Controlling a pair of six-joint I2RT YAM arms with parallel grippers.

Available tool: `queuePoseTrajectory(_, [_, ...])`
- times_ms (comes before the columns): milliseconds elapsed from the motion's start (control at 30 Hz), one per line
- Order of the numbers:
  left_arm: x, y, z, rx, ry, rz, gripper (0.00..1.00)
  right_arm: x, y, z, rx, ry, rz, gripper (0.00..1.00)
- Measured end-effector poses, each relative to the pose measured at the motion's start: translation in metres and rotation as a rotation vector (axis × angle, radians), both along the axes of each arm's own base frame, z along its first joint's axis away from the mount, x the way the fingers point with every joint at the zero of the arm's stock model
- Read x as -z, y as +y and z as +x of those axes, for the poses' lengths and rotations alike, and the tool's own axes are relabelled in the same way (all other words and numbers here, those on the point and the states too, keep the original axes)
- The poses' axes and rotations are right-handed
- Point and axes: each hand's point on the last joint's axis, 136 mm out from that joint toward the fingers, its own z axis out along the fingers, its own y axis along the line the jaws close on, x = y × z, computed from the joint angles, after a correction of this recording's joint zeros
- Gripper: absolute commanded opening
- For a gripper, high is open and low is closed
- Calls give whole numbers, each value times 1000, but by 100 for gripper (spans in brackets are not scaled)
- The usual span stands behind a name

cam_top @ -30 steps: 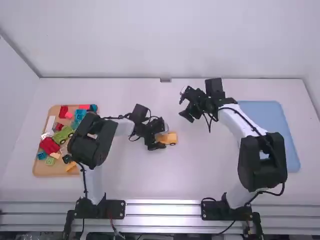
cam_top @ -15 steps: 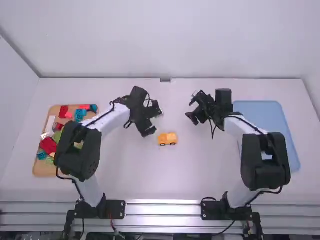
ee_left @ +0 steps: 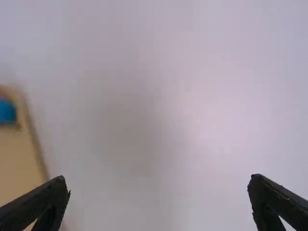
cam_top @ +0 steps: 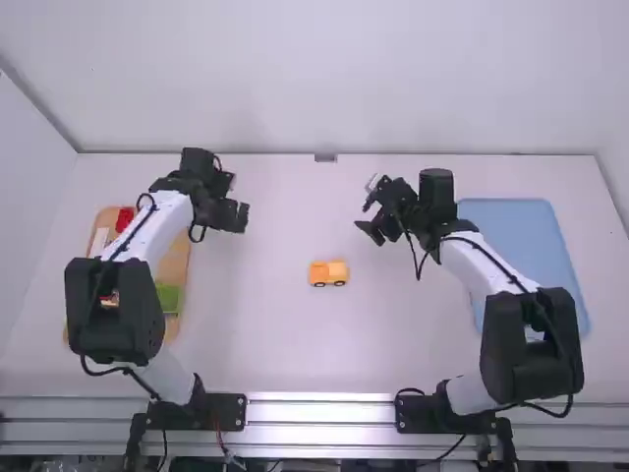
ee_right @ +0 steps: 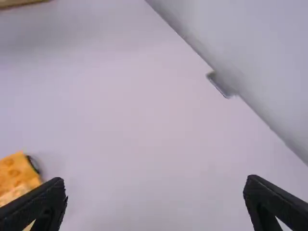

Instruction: Assemble lego blocks to make yellow taxi

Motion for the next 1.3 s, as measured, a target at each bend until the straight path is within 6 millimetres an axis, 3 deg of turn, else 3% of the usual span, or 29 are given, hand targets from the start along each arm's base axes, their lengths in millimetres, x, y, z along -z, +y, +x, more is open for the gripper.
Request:
queuePoseTrajectory(100, [3, 34, -8, -152, 31, -27, 99, -11, 9, 1, -85, -105, -4, 98])
queuePoseTrajectory(167, [4, 66, -22, -309, 67, -60, 99, -31, 11, 13, -99, -217, 18, 98])
queuePoseTrajectory(233, [3, 85, -31, -401, 80, -77, 99, -39, 9, 17, -86, -241, 40, 98])
queuePoseTrajectory(300, [-3, 120, -47, -543, 86, -84, 99, -43, 3, 21, -59, -225, 72, 98])
queuePoseTrajectory(400, [-6, 155, -66, -673, 90, -55, 99, -43, -1, 21, -42, -204, 94, 98])
queuePoseTrajectory(633, [-3, 214, -113, -1000, 131, -36, 99, -48, 0, 22, -54, -232, 99, 98])
queuePoseTrajectory(733, [0, 229, -144, -1132, 184, -74, 99, -51, 3, 23, -65, -251, 95, 98])
queuePoseTrajectory(900, [4, 227, -178, -1235, 288, -146, 99, -51, 11, 19, -91, -261, 91, 98])
queuePoseTrajectory(1133, [5, 211, -185, -1280, 353, -132, 99, -51, 12, 19, -106, -277, 80, 98])
queuePoseTrajectory(1300, [1, 231, -177, -1327, 274, -20, 99, -51, 12, 18, -107, -278, 78, 98])
